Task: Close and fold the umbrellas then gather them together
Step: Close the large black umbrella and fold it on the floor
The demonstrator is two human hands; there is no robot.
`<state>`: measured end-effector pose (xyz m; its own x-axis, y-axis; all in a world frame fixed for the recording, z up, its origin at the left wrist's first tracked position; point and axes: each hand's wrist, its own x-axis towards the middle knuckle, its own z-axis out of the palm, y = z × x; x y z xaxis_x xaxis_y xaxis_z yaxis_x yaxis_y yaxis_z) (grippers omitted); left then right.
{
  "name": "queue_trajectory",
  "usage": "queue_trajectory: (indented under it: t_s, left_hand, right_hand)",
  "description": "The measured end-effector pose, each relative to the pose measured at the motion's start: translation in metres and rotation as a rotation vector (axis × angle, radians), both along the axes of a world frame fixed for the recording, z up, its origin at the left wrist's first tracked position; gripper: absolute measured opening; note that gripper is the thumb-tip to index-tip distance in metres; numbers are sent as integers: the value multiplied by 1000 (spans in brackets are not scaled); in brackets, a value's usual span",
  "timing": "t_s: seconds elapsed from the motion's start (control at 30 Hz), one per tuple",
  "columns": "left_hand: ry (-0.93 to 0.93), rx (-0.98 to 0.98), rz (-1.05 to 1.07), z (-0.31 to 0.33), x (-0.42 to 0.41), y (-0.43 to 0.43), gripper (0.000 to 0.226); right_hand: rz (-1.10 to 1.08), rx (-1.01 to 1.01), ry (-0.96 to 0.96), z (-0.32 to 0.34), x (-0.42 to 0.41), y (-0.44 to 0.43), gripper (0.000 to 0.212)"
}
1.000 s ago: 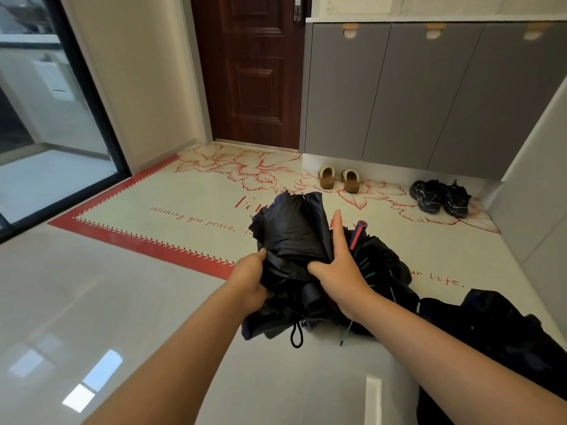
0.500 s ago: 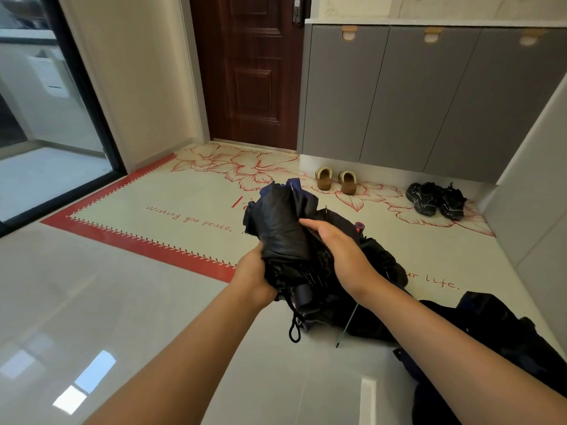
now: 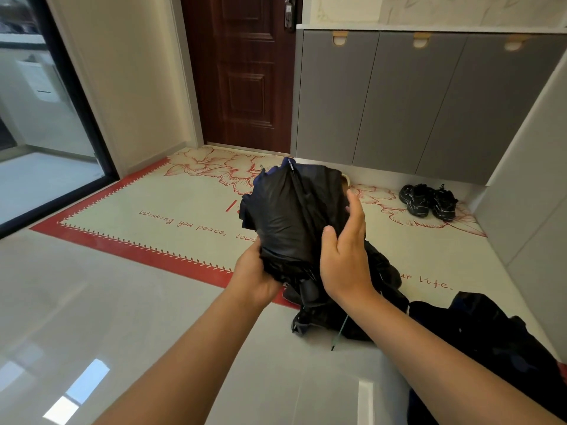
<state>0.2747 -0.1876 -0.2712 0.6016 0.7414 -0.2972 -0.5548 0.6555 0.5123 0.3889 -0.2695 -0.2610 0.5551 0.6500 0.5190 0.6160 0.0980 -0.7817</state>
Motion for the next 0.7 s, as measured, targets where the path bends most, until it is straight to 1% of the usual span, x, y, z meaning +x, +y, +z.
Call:
queue_trajectory:
  t_s: [0.07, 0.13, 0.17, 0.2, 0.23, 0.27, 0.3, 0.33, 0.43, 0.47, 0.5, 0.53, 0.57, 0.6, 0.63, 0.67, 0.7]
  left_hand:
    - [-11, -18, -1, 0, 0, -1, 41]
    - [-18, -48, 0, -3, 0, 1, 43]
    - [-11, -64, -3, -5, 1, 2, 44]
    - [-6, -71, -5, -6, 1, 2, 44]
    - [-5, -67, -5, -6, 2, 2, 44]
    - [-7, -54, -6, -5, 3, 0, 43]
    - [-2, -34, -4, -4, 3, -1, 42]
    - [4, -7, -6, -3, 3, -3, 41]
    - [80, 46, -5, -1, 2, -4, 41]
    - [110, 51, -1, -1, 2, -3, 41]
    - [134, 52, 5, 0, 2, -4, 41]
    - [161, 55, 8, 1, 2, -4, 41]
    - [195, 72, 4, 2, 2, -6, 40]
    - [227, 101, 2, 4, 2, -7, 39]
    - [256, 142, 0, 5, 1, -7, 38]
    - [286, 186, -2, 6, 0, -7, 37]
    - [320, 232, -11, 7, -2, -7, 34]
  right_hand:
    - [-76, -25, -66, 3, 0, -2, 68]
    - [-262, -63, -305, 2, 1, -1, 77]
    - [-361, -89, -438, 2, 3, 0, 77]
    - [-426, -88, -543, 2, 4, 1, 72]
    - [-432, -78, -614, 3, 6, 2, 61]
    - [-388, -69, -638, 2, 8, 3, 46]
    - [-310, -83, -606, 2, 9, 3, 31]
    - [-221, -126, -499, 6, 8, 1, 22]
    - [22, -369, -50, 20, 2, -6, 38]
    - [124, -419, 84, 23, 3, -8, 33]
    - [238, -455, 209, 24, 3, -10, 24]
    - [331, -489, 294, 23, 5, -10, 37]
    - [389, -515, 328, 20, 7, -10, 68]
    - [408, -544, 309, 14, 9, -9, 96]
    - [391, -569, 261, 9, 10, -8, 113]
    - [364, -576, 229, 6, 10, -8, 118]
    - [336, -568, 251, 3, 11, -8, 114]
